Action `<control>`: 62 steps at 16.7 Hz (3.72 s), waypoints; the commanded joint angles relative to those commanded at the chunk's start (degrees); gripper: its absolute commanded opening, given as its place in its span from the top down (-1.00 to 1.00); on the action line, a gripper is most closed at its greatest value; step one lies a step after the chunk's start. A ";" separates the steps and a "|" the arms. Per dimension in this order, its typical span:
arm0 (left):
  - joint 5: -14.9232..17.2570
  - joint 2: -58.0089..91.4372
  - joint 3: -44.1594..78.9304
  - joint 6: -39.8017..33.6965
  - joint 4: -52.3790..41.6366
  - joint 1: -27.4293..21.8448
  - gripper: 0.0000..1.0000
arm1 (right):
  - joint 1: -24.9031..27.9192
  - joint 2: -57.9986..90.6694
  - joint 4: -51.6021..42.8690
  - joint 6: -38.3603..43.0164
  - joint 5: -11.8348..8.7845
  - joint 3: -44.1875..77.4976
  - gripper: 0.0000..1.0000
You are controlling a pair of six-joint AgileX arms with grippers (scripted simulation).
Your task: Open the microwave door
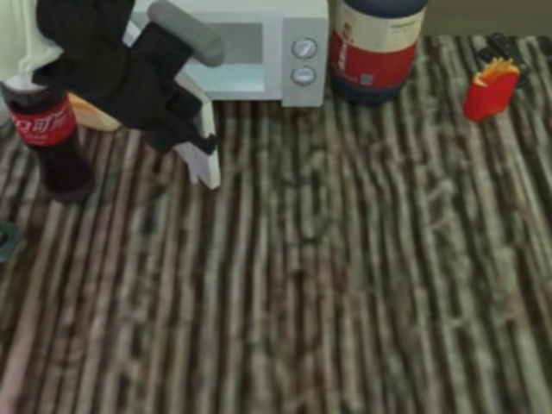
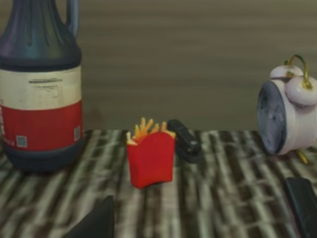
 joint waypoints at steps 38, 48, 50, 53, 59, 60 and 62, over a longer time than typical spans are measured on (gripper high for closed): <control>6.79 -1.36 -0.89 15.19 -4.32 5.84 1.00 | 0.00 0.00 0.00 0.00 0.00 0.00 -1.00; 8.66 -1.45 -1.01 19.67 -6.07 7.74 1.00 | 0.00 0.00 0.00 0.00 0.00 0.00 -1.00; 8.66 -1.45 -1.01 19.67 -6.07 7.74 1.00 | 0.00 0.00 0.00 0.00 0.00 0.00 -1.00; 8.66 -1.45 -1.01 19.67 -6.07 7.74 1.00 | 0.00 0.00 0.00 0.00 0.00 0.00 -1.00; 8.66 -1.45 -1.01 19.67 -6.07 7.74 1.00 | 0.00 0.00 0.00 0.00 0.00 0.00 -1.00; 8.66 -1.45 -1.01 19.67 -6.07 7.74 1.00 | 0.00 0.00 0.00 0.00 0.00 0.00 -1.00; 8.66 -1.45 -1.01 19.67 -6.07 7.74 1.00 | 0.00 0.00 0.00 0.00 0.00 0.00 -1.00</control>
